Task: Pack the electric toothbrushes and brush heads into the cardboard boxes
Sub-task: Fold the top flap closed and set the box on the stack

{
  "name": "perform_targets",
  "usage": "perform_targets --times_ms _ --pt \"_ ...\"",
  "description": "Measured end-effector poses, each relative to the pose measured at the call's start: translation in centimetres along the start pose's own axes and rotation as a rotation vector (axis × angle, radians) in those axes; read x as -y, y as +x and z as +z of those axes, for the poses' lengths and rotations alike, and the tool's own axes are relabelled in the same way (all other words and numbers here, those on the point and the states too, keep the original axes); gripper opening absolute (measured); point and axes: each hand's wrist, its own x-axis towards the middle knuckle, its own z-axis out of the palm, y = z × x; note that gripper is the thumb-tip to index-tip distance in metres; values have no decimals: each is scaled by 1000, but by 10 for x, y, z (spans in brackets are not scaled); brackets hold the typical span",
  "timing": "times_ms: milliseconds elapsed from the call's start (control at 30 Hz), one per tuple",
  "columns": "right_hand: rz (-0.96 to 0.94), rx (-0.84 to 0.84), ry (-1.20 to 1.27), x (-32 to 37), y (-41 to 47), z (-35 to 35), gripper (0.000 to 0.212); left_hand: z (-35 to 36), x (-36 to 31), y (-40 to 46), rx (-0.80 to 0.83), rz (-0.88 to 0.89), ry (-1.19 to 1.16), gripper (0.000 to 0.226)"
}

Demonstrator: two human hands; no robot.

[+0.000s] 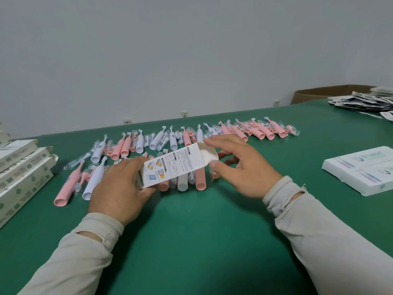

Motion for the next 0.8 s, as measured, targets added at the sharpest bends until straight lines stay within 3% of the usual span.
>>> perform_targets --times_ms 200,500,667,800 --pt "-8 -108 62 6 0 10 31 0 -1 -1 11 0 -32 53" --pt "-73 -203 44 12 -3 21 32 -1 -3 -1 21 -34 -33 53" --pt "91 -266 367 12 1 24 29 -2 -2 -1 -9 -33 -6 48" --pt "101 -276 357 11 2 25 14 -3 -4 -1 -22 -12 5 48"
